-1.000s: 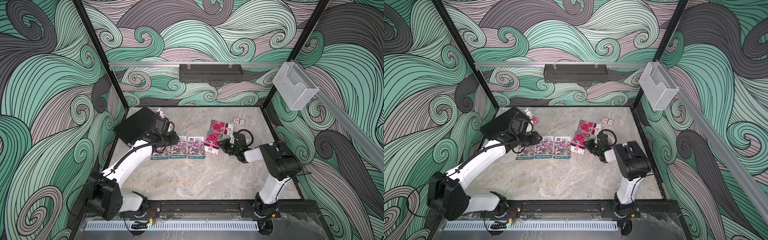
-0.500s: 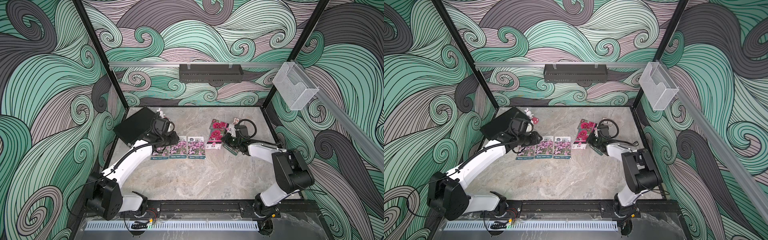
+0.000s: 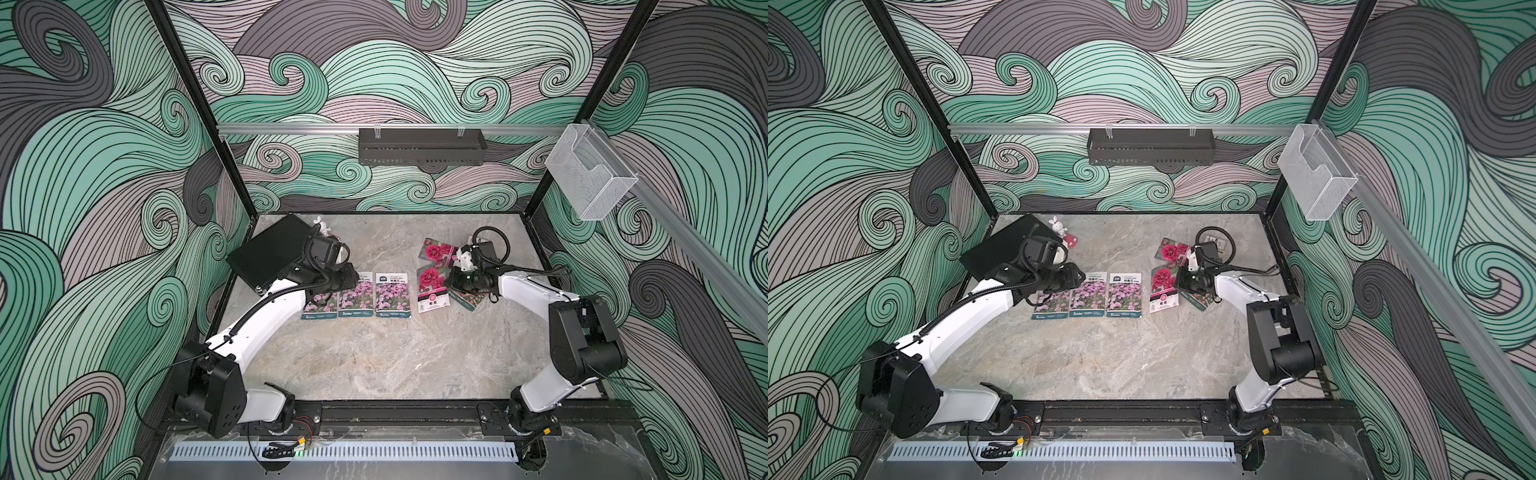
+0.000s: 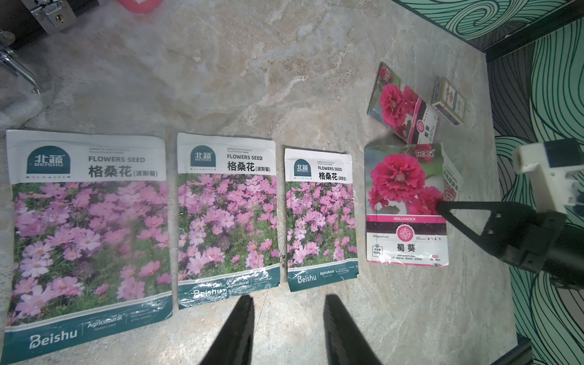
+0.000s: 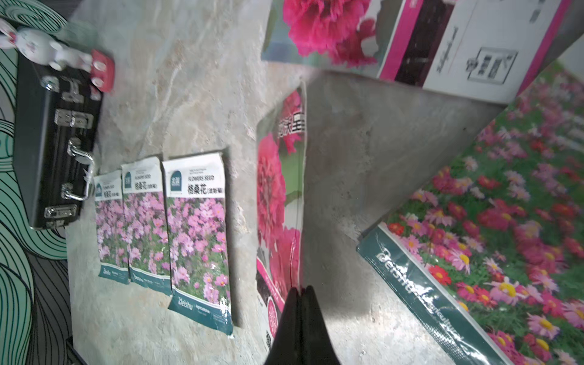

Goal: Arrange the seed packets in a row
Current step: Place the seed packet at the center of the board.

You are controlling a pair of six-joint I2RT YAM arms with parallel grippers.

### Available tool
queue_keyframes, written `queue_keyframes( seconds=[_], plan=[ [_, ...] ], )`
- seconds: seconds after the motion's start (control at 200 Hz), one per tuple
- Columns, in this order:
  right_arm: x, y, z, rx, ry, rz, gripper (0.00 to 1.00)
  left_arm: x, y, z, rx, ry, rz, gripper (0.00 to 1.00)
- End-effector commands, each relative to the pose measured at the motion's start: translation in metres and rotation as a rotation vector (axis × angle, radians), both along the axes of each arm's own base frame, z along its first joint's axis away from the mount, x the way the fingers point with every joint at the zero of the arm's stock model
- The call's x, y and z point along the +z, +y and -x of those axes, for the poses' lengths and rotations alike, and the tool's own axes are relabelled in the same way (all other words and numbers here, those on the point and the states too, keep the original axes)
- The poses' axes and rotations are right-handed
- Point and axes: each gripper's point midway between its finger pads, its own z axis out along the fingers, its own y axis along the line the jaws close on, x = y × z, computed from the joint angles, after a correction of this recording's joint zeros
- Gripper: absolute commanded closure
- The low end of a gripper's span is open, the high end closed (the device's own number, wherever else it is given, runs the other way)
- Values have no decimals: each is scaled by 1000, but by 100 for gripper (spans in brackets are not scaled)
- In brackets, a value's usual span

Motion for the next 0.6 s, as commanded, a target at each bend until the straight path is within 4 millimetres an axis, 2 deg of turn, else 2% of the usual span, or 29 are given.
queue_keyframes(
  seconds=[0.0,0.23,0.595],
  plan=[
    [-9,2,9,57,70,4,100,4,-6,-4,-14,-7,13,61],
    [-25,-1,6,49,106,35,100,4,-5,-2,-15,-8,12,62],
    [-33,-7,-2,15,112,78,100,2,-5,-2,-12,-2,14,61]
  ],
)
